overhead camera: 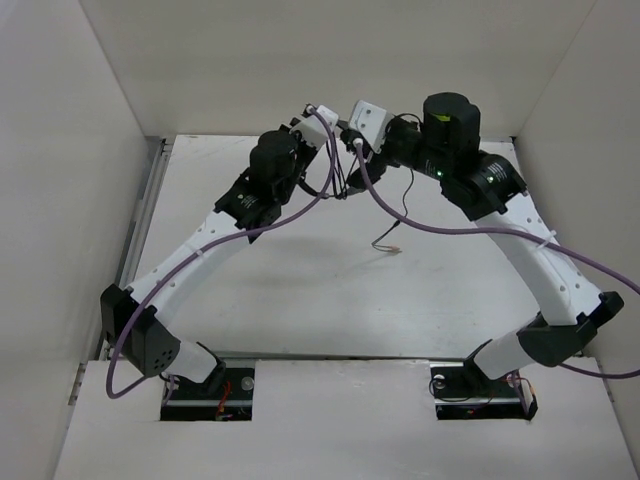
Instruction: Wrap the headphones
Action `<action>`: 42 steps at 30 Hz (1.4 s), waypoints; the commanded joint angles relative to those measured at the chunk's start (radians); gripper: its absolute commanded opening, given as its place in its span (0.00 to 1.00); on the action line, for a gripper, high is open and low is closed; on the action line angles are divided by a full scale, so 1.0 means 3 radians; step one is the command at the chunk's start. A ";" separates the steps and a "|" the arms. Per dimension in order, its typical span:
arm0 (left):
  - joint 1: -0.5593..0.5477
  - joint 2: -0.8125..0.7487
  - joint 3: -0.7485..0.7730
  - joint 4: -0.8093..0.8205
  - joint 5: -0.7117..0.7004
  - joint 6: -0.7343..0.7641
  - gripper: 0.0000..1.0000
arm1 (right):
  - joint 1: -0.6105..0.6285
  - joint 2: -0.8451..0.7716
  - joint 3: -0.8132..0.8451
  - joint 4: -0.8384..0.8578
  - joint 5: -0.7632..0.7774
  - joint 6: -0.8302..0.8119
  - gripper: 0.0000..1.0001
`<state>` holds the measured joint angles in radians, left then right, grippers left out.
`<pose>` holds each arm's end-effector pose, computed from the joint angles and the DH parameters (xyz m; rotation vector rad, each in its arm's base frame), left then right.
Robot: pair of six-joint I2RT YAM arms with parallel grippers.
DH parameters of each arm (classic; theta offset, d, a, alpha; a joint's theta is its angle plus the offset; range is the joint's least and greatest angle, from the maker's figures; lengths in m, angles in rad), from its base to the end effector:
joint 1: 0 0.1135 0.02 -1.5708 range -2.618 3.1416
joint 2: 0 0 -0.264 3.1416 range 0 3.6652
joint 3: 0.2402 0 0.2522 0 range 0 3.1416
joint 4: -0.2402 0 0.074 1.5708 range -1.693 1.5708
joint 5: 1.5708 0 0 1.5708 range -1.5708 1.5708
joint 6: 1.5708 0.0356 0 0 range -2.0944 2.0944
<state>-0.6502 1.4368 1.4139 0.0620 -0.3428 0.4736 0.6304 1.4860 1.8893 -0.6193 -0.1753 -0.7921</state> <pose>0.2766 -0.1954 0.4337 0.5749 1.4235 0.1220 0.2435 0.1853 0.5045 -1.2567 1.2657 0.0402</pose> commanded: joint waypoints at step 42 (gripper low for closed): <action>-0.0760 0.0048 0.0972 -0.1009 0.1536 -0.0300 0.00 | -0.1066 0.0328 -0.0136 0.1420 -0.1153 0.0953 0.17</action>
<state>-0.8444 1.4586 1.6459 -0.1925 -0.0216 0.4080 0.3489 1.5707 1.7802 -0.2829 -0.4557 -0.5781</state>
